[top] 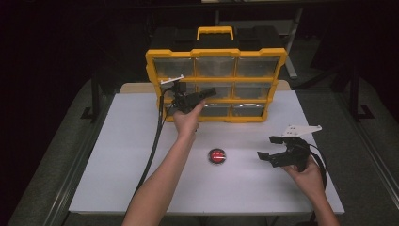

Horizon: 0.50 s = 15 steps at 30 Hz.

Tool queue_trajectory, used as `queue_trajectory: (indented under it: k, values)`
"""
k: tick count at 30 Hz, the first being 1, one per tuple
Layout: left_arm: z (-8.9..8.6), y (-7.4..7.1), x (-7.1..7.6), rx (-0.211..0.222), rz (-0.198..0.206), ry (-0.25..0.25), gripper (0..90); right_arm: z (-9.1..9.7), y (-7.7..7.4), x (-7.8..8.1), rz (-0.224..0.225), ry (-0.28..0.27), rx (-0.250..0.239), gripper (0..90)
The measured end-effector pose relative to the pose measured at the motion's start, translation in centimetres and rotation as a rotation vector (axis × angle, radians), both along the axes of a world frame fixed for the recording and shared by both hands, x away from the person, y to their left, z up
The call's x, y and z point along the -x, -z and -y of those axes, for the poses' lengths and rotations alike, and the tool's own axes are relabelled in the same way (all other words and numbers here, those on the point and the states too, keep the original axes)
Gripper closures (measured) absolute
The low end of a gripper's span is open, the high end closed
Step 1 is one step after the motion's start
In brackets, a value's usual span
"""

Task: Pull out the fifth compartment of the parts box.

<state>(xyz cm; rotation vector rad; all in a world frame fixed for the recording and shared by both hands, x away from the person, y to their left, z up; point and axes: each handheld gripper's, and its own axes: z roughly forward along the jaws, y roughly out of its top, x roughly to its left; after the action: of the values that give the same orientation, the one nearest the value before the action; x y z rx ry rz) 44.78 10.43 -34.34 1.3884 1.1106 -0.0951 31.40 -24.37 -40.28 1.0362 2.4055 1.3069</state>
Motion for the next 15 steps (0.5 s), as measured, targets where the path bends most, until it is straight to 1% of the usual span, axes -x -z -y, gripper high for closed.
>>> queue_trajectory:
  k: [3, 4, 6, 10, 13, 15]
  values:
    - [0.44, -0.14, -0.30, 0.006, -0.011, -0.012, 72.5, 0.12, -0.11, 0.03, 0.002, 0.000, -0.006, 15.7]
    - [0.57, -0.12, -0.40, 0.005, -0.015, -0.004, 72.5, 0.15, -0.12, 0.03, 0.002, 0.000, -0.008, 15.7]
    - [0.75, -0.04, -0.41, 0.001, -0.013, -0.020, 74.0, 0.23, -0.11, 0.01, 0.002, -0.001, -0.012, 15.7]
    - [0.73, 0.28, -0.68, 0.040, -0.029, -0.034, 75.5, 0.33, -0.14, 0.03, 0.002, -0.002, -0.017, 15.7]
    - [0.82, 0.37, -0.67, 0.054, -0.034, -0.044, 75.1, 0.38, -0.15, 0.03, 0.004, -0.002, -0.021, 15.7]
    - [0.89, 0.43, -0.60, 0.072, -0.044, -0.055, 75.4, 0.37, -0.09, -0.01, 0.003, -0.004, -0.021, 15.7]
